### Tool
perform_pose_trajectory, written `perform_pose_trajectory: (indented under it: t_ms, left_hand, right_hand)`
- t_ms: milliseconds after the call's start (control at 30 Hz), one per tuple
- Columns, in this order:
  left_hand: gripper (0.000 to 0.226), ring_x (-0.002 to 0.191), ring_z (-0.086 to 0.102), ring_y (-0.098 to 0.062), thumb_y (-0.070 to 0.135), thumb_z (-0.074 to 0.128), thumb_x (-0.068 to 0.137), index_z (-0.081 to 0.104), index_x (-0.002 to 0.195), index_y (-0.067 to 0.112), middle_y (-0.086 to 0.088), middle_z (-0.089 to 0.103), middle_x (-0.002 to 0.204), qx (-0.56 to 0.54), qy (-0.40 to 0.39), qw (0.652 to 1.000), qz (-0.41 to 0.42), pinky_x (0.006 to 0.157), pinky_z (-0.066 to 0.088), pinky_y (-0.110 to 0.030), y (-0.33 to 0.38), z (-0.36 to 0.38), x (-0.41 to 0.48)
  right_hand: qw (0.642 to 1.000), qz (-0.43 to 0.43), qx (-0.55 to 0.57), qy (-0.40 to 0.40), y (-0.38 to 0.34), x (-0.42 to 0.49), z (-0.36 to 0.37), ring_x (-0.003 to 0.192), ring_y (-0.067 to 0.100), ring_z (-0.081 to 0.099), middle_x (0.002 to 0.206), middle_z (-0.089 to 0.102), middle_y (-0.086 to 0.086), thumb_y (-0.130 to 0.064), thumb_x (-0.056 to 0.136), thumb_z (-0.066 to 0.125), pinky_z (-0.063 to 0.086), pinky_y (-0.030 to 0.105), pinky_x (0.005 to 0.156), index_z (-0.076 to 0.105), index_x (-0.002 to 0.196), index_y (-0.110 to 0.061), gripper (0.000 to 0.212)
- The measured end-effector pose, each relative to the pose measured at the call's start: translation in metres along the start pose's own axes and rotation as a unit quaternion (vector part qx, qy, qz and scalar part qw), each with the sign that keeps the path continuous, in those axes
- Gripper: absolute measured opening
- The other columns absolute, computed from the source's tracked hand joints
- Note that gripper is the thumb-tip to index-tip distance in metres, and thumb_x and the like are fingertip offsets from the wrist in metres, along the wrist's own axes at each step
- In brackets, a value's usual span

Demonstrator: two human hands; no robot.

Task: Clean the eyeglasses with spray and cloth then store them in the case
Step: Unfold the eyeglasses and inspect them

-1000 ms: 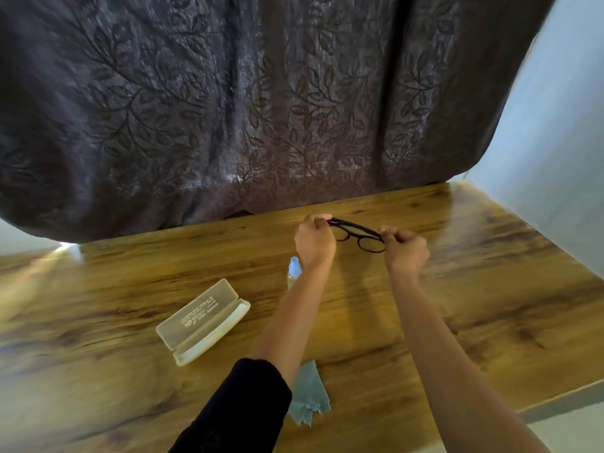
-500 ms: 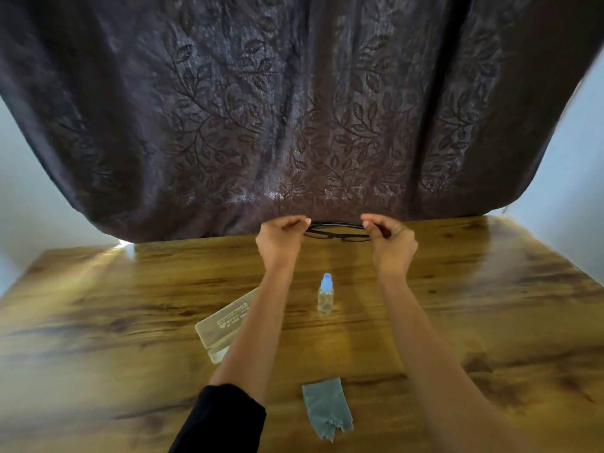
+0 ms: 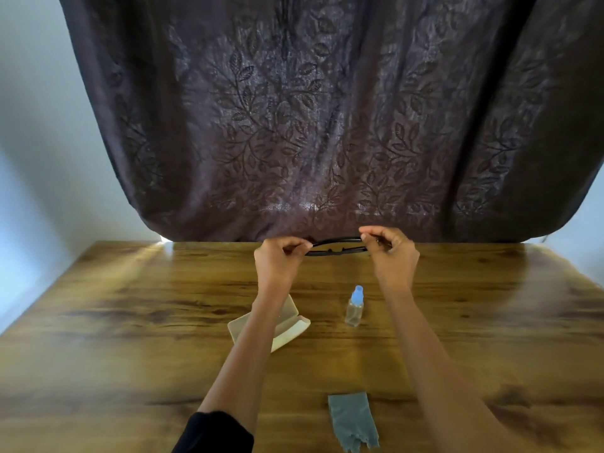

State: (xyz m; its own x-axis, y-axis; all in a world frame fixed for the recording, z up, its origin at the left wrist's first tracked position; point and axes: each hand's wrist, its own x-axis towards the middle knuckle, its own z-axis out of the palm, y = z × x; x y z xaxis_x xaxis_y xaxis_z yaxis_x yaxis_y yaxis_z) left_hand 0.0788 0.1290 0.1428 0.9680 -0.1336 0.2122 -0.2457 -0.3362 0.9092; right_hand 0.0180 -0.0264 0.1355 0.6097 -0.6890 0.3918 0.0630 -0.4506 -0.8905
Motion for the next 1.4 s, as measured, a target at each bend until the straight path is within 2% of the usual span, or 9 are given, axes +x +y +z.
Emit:
perform_pose_trajectory:
  t_ms: [167,500,633,733,800,933,1133,1267,1400]
  left_hand:
    - [0.005,0.071,0.067,-0.011,0.018,0.069,0.082,0.074,0.082,0.017,0.005,0.070,0.074,-0.008,0.044,0.999,-0.008,0.069,0.050,-0.017,-0.009,-0.005,0.002]
    - [0.011,0.071,0.067,-0.013,0.020,0.066,0.085,0.073,0.090,0.012,0.003,0.066,0.070,-0.018,0.099,0.994,-0.033,0.062,0.046,-0.014,-0.025,-0.014,0.008]
    - [0.017,0.074,0.067,-0.018,0.024,0.059,0.090,0.070,0.090,0.010,-0.003,0.068,0.073,-0.020,0.110,0.992,-0.060,0.072,0.053,-0.030,-0.029,-0.014,0.011]
    - [0.022,0.071,0.067,-0.020,0.027,0.055,0.092,0.065,0.085,0.009,-0.006,0.069,0.072,-0.020,0.123,0.990,-0.072,0.071,0.054,-0.033,-0.032,-0.015,0.016]
    - [0.022,0.068,0.067,-0.016,0.028,0.056,0.091,0.065,0.084,0.009,-0.004,0.069,0.071,-0.029,0.121,0.990,-0.072,0.069,0.053,-0.027,-0.032,-0.015,0.018]
    - [0.019,0.058,0.062,-0.003,0.027,0.059,0.090,0.065,0.085,0.010,-0.003,0.068,0.072,-0.055,0.114,0.989,-0.079,0.050,0.041,-0.002,-0.034,-0.015,0.019]
    - [0.017,0.057,0.063,-0.002,0.027,0.062,0.088,0.066,0.085,0.010,0.002,0.065,0.067,-0.071,0.108,0.989,-0.077,0.047,0.039,0.000,-0.037,-0.013,0.023]
    - [0.018,0.058,0.063,-0.002,0.027,0.063,0.087,0.066,0.086,0.009,0.004,0.063,0.065,-0.071,0.101,0.989,-0.078,0.046,0.039,-0.001,-0.039,-0.012,0.026]
    - [0.017,0.058,0.064,-0.002,0.025,0.063,0.088,0.066,0.083,0.009,0.005,0.061,0.061,-0.075,0.095,0.990,-0.074,0.044,0.038,-0.002,-0.041,-0.012,0.028]
  right_hand:
    - [0.999,-0.026,-0.020,-0.006,-0.002,-0.003,0.012,0.079,0.006,0.060,0.094,0.067,-0.002,-0.009,0.080,0.067,0.044,0.002,0.067,0.070,0.087,-0.020,0.014]
    - [0.994,-0.063,-0.084,-0.039,0.002,0.000,0.031,0.069,0.005,0.060,0.086,0.068,-0.001,-0.010,0.077,0.071,0.041,-0.002,0.061,0.072,0.087,-0.015,0.010]
    - [0.992,-0.055,-0.094,-0.059,0.005,0.002,0.038,0.072,0.005,0.062,0.087,0.069,-0.001,-0.011,0.077,0.072,0.040,-0.002,0.062,0.073,0.087,-0.015,0.012]
    - [0.993,-0.046,-0.091,-0.066,0.007,0.003,0.041,0.073,0.004,0.062,0.087,0.070,-0.002,-0.011,0.076,0.072,0.042,-0.002,0.063,0.073,0.088,-0.015,0.012]
    - [0.993,-0.038,-0.090,-0.069,0.008,0.004,0.041,0.073,0.004,0.063,0.087,0.070,-0.002,-0.011,0.077,0.072,0.042,-0.002,0.063,0.073,0.088,-0.015,0.012]
    - [0.990,-0.025,-0.103,-0.096,0.008,0.009,0.039,0.074,0.006,0.062,0.087,0.070,-0.002,-0.013,0.077,0.072,0.040,-0.003,0.063,0.073,0.088,-0.016,0.011]
    - [0.971,-0.015,-0.171,-0.167,0.011,0.013,0.039,0.078,0.003,0.056,0.092,0.067,-0.003,-0.018,0.079,0.070,0.036,0.004,0.062,0.073,0.094,-0.018,0.015]
    - [0.969,-0.003,-0.189,-0.160,0.011,0.015,0.042,0.080,0.003,0.056,0.095,0.071,-0.003,-0.019,0.081,0.068,0.041,0.015,0.074,0.073,0.092,-0.019,0.012]
    - [0.972,0.002,-0.187,-0.141,0.009,0.015,0.045,0.077,0.003,0.057,0.093,0.071,-0.004,-0.019,0.082,0.067,0.042,0.016,0.070,0.073,0.091,-0.019,0.011]
